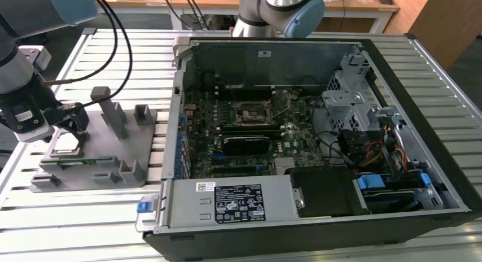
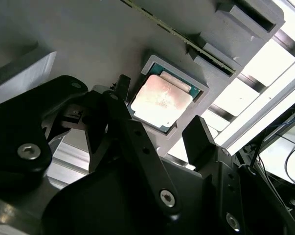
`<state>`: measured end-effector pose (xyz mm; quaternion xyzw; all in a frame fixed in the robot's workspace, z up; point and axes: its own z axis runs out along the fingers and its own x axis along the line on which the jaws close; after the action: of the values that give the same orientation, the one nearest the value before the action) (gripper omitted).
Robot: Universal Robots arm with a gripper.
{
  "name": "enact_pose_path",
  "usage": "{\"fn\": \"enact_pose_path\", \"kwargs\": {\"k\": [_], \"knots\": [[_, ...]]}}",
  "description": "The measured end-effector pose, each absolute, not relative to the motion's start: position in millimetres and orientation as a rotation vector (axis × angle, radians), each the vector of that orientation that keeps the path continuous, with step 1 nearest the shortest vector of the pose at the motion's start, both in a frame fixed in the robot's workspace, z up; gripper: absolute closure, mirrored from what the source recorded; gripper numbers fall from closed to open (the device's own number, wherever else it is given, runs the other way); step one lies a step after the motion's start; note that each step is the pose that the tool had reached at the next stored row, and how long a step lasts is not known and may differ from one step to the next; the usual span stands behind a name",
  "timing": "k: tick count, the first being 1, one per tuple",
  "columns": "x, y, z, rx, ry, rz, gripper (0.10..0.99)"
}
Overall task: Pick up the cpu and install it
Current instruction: 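Pick up the cpu and move it towards the insertion slot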
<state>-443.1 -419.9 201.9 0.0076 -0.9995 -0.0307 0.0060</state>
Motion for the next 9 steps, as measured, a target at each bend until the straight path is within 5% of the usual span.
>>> {"fn": "enact_pose_path", "kwargs": {"k": [9], "knots": [[-444.1, -417.0, 195.6, 0.028, -3.128, -0.097, 0.380]]}}
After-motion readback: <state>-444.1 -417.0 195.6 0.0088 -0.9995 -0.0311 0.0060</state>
